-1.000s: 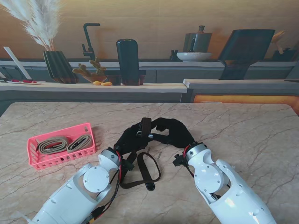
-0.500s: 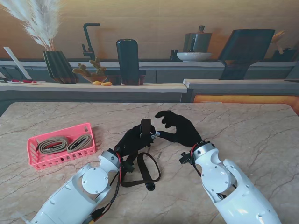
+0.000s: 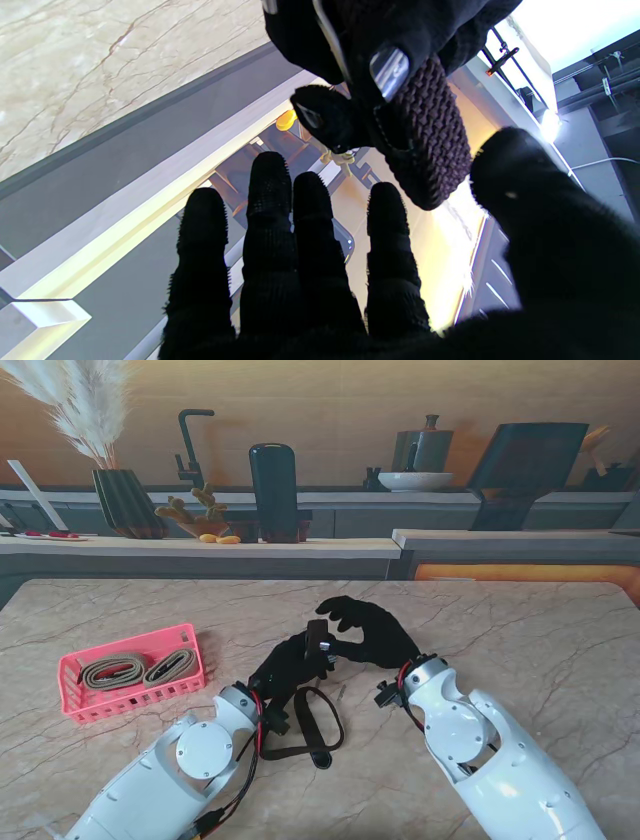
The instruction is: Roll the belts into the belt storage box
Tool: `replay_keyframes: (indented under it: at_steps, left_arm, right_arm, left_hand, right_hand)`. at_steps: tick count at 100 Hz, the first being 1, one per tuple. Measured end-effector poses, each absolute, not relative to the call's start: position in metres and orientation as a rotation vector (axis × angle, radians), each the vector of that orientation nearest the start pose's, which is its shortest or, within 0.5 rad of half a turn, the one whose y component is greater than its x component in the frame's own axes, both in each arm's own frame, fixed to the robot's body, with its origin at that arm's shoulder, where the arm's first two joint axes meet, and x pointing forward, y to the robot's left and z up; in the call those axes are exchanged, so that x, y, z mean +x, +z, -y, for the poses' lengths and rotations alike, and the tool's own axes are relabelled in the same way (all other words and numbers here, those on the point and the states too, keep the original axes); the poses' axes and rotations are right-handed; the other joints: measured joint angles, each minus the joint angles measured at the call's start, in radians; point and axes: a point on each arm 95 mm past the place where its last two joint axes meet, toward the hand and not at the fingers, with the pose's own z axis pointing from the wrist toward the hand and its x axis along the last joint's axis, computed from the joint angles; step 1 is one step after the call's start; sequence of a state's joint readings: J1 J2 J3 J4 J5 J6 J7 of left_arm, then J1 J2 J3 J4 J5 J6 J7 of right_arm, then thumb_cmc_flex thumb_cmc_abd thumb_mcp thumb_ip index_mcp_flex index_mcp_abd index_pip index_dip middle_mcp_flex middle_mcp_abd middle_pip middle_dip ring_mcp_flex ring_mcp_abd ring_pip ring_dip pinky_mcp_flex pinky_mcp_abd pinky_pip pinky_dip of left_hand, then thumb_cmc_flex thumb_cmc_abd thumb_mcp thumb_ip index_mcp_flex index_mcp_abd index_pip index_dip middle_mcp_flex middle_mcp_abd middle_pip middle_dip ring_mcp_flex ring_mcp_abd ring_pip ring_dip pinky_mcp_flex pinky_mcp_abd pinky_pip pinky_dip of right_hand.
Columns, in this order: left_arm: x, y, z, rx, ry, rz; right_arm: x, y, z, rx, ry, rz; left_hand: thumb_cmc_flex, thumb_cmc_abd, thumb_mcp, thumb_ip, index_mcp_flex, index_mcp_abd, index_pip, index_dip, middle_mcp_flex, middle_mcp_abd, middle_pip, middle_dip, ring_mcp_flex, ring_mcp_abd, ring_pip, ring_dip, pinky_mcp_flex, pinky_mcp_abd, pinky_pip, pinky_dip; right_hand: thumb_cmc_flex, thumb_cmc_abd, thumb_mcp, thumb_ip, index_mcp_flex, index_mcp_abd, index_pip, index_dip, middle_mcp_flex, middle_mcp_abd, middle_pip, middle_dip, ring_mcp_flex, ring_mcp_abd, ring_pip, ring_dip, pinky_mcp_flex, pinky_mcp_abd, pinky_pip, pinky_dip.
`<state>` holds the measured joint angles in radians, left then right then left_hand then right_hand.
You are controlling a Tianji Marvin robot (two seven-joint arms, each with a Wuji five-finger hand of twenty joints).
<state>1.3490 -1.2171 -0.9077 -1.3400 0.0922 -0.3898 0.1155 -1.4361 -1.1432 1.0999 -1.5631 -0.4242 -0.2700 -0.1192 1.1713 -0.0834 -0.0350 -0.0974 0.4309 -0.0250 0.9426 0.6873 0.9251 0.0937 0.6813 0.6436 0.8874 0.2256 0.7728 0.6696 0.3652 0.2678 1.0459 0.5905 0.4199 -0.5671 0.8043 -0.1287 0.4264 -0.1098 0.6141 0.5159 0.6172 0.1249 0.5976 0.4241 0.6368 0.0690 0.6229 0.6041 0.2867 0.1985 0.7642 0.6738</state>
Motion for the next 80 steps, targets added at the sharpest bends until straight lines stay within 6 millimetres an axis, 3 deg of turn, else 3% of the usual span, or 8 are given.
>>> replay_keyframes:
  at_steps: [21, 31, 43, 46, 57, 63, 75, 80]
  left_arm:
    - [0.415, -0.342, 0.108, -1.787, -2.444, -1.121]
    - [0.415, -0.342, 0.108, -1.787, -2.442, -1.126]
    - [0.414, -0.344, 0.109, -1.794, -2.435, -1.138]
    - [0.413, -0.344, 0.11, -1.796, -2.433, -1.139]
    - [0.414, -0.345, 0.109, -1.747, -2.407, -1.15]
    - [0.416, -0.344, 0.109, -1.691, -2.385, -1.182]
    - [0.42, -0.342, 0.105, -1.625, -2.369, -1.203]
    - [0.423, -0.341, 0.1, -1.618, -2.365, -1.187]
  right_arm:
    - [0.423, -0.281, -0.066, -1.636, -2.549, 1.419]
    - [0.424, -0.282, -0.068, -1.651, -2.515, 1.387]
    - [0.427, -0.282, -0.068, -1.66, -2.495, 1.38]
    - [0.428, -0.282, -0.068, -1.661, -2.495, 1.382]
    - [0.429, -0.282, -0.066, -1.682, -2.477, 1.35]
    - [0.428, -0.28, -0.064, -1.716, -2.464, 1.297]
    - [0.422, -0.271, -0.061, -1.824, -2.435, 1.154]
    - [0.42, -0.265, -0.061, -1.847, -2.432, 1.105]
  left_hand:
    - [0.0, 0.0, 0.0, 0.0, 0.011, 0.001, -0.001, 0.0, 0.0, 0.0, 0.002, 0.01, 0.008, 0.0, 0.012, 0.001, 0.0, 0.0, 0.0, 0.0]
    - [0.0, -0.001, -0.008, 0.0, 0.038, -0.003, 0.014, 0.0, 0.0, 0.001, 0.002, 0.013, 0.008, 0.0, 0.012, 0.001, 0.0, 0.0, 0.001, 0.0]
    - [0.0, -0.024, -0.01, -0.004, 0.077, -0.024, 0.017, -0.011, 0.0, 0.003, 0.002, 0.014, 0.008, 0.0, 0.022, 0.001, 0.0, 0.0, 0.001, 0.0]
    - [-0.005, -0.046, 0.007, 0.013, 0.078, -0.03, 0.018, -0.012, 0.001, 0.003, 0.012, 0.014, 0.008, 0.0, 0.024, 0.005, 0.0, 0.0, 0.001, 0.0]
    - [-0.238, -0.219, 0.317, 0.015, 0.078, -0.055, -0.004, -0.024, -0.004, 0.0, 0.013, 0.03, -0.007, 0.0, 0.009, 0.009, -0.011, 0.0, 0.002, 0.0]
    - [-0.403, -0.244, 0.475, 0.015, 0.065, -0.07, -0.078, -0.027, -0.058, -0.001, -0.022, -0.008, -0.051, -0.001, -0.028, 0.009, -0.034, 0.001, -0.002, 0.0]
    - [-0.536, -0.311, 0.562, 0.015, 0.033, -0.092, -0.175, -0.072, -0.174, -0.002, -0.147, -0.076, -0.169, -0.017, -0.155, -0.026, -0.09, 0.001, -0.075, -0.007]
    - [-0.554, -0.333, 0.566, 0.015, -0.026, 0.006, -0.239, -0.085, -0.205, -0.002, -0.173, -0.093, -0.198, -0.021, -0.198, -0.038, -0.103, 0.001, -0.094, -0.009]
  right_hand:
    - [0.011, -0.001, 0.107, 0.0, 0.162, -0.031, 0.047, -0.002, 0.184, -0.039, -0.009, -0.003, 0.054, -0.01, 0.002, -0.003, 0.007, 0.001, 0.0, -0.001]
    - [0.103, -0.033, 0.1, -0.109, 0.221, -0.126, 0.24, -0.153, 0.3, -0.047, -0.02, -0.013, 0.092, -0.014, 0.033, 0.006, 0.02, 0.003, 0.0, -0.01]
    - [0.167, -0.045, 0.087, -0.113, 0.337, -0.152, 0.287, -0.218, 0.402, -0.039, -0.038, -0.015, 0.154, -0.007, 0.071, 0.026, 0.036, 0.015, 0.004, -0.019]
    - [0.168, -0.064, 0.087, -0.113, 0.354, -0.152, 0.288, -0.231, 0.418, -0.039, -0.044, -0.015, 0.168, -0.004, 0.079, 0.029, 0.043, 0.016, 0.005, -0.02]
    - [0.169, -0.079, 0.088, -0.113, 0.378, -0.152, 0.289, -0.248, 0.429, -0.03, -0.078, -0.024, 0.174, 0.002, 0.08, 0.034, 0.047, 0.017, 0.008, -0.021]
    - [0.17, -0.079, 0.089, -0.113, 0.379, -0.152, 0.289, -0.254, 0.437, -0.018, -0.102, -0.039, 0.175, 0.013, 0.08, 0.034, 0.047, 0.027, 0.009, -0.021]
    - [0.18, -0.079, 0.089, -0.113, 0.38, -0.14, 0.289, -0.256, 0.451, -0.026, -0.113, -0.046, 0.179, 0.016, 0.067, 0.025, 0.052, 0.029, 0.014, -0.022]
    - [0.181, -0.079, 0.09, -0.113, 0.38, -0.133, 0.29, -0.256, 0.529, -0.059, -0.037, -0.023, 0.2, 0.009, 0.079, 0.024, 0.058, 0.029, 0.016, -0.022]
